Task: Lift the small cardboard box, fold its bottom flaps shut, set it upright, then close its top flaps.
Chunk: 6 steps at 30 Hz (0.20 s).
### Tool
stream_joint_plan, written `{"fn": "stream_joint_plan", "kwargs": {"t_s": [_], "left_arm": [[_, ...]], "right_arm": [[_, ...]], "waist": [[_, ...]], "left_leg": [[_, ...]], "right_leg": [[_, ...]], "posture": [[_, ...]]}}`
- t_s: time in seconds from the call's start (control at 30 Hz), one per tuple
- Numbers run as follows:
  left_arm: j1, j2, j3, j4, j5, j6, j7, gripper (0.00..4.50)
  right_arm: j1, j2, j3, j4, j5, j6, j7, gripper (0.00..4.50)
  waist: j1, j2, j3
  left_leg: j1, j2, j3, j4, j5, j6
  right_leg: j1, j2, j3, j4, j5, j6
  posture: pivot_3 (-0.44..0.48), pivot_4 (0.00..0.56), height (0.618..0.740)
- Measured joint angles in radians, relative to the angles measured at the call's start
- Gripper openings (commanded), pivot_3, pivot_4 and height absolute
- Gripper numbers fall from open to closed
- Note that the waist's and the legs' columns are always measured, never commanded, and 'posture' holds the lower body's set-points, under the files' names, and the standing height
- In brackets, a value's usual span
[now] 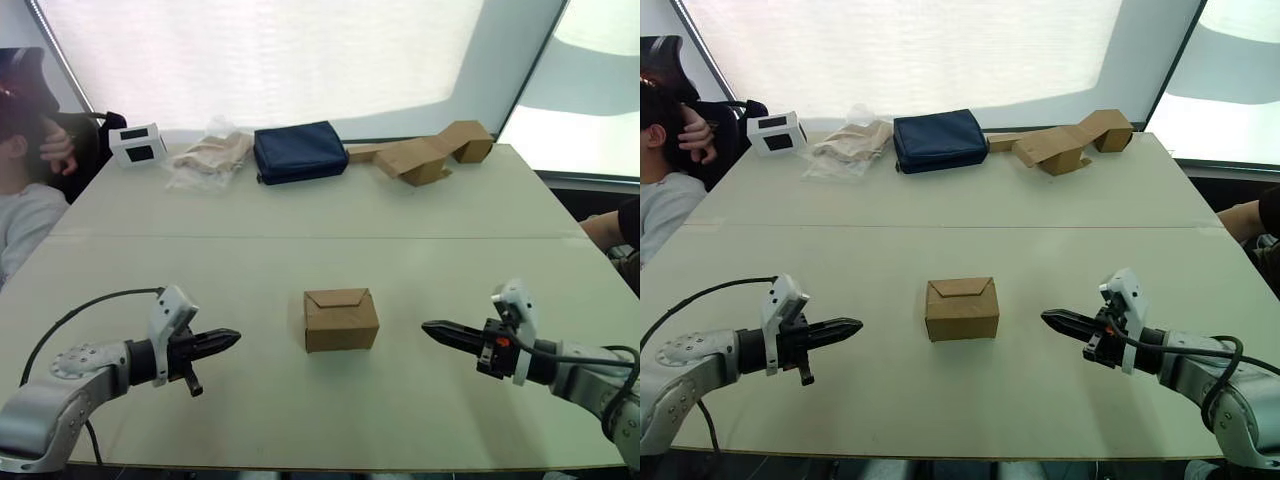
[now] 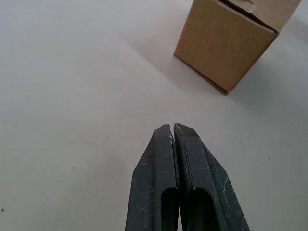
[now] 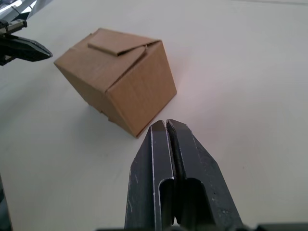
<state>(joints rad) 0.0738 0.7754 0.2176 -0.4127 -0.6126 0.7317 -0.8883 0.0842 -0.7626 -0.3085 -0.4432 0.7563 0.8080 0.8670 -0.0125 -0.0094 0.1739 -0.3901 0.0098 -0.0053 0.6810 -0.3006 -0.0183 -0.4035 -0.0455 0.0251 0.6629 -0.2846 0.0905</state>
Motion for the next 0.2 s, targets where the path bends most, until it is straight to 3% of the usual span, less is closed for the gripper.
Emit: {"fn": "stream_joint_plan", "kwargs": {"t_s": [0.2], "left_arm": [[0.053,-0.001,0.001,0.041,0.003,-0.021,-0.017,0.07]], "right_arm": [[0.034,-0.016,0.030,0.049,-0.059,-0.067,0.047,0.00]], "waist": [[0.001,0.000,0.000]], "left_leg": [[0.000,0.000,0.000,0.000,0.000,0.000]], "right_leg": [[0.000,0.000,0.000,0.000,0.000,0.000]], "posture": [[0.000,0.150,0.740]]}}
